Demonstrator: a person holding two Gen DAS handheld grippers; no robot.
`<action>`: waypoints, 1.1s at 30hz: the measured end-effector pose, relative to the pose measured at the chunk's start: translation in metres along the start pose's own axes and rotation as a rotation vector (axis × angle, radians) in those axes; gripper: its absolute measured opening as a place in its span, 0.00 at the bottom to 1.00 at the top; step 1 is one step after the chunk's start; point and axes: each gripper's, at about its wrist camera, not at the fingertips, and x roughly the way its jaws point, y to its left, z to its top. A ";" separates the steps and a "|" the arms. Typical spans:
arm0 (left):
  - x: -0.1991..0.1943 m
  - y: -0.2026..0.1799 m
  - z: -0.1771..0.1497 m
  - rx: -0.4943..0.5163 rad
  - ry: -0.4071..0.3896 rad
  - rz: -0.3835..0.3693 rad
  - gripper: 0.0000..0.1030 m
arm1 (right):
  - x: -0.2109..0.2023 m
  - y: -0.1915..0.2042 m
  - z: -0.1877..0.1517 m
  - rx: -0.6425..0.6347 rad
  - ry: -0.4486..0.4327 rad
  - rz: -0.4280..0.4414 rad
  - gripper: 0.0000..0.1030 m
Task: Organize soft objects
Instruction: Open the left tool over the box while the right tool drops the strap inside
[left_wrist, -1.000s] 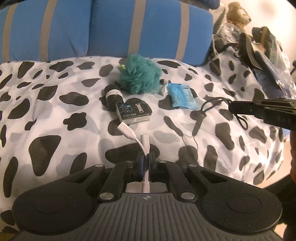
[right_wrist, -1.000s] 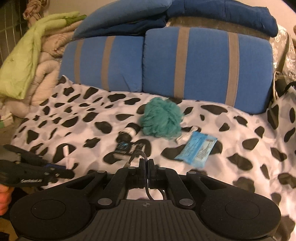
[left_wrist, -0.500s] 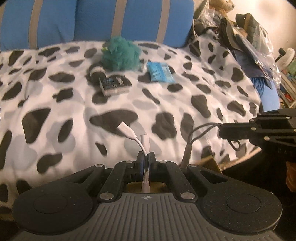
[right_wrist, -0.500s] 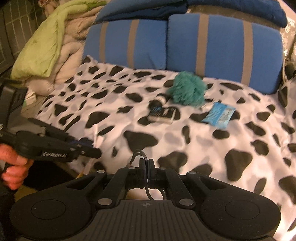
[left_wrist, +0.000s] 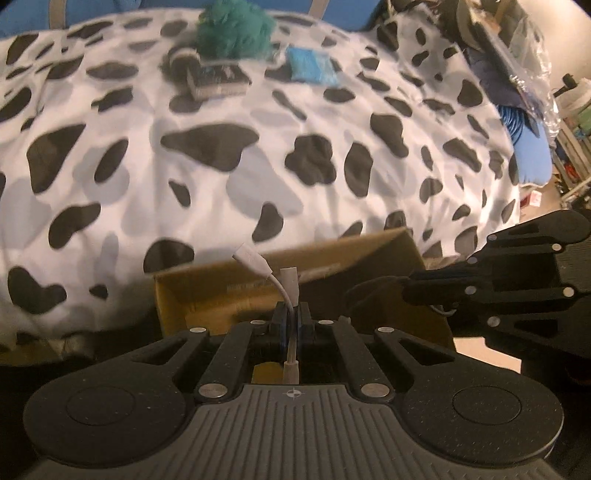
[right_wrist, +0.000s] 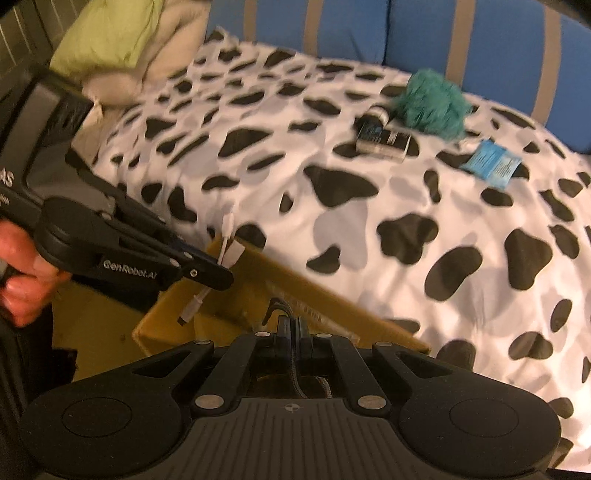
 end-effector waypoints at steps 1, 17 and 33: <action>0.001 0.001 -0.001 -0.006 0.011 -0.003 0.05 | 0.003 0.001 -0.001 -0.005 0.015 -0.002 0.04; 0.014 0.002 -0.002 -0.008 0.076 0.104 0.57 | 0.022 0.003 0.002 -0.028 0.098 -0.112 0.98; 0.015 0.004 -0.001 -0.028 0.071 0.144 0.57 | 0.028 -0.006 0.002 0.030 0.133 -0.159 1.00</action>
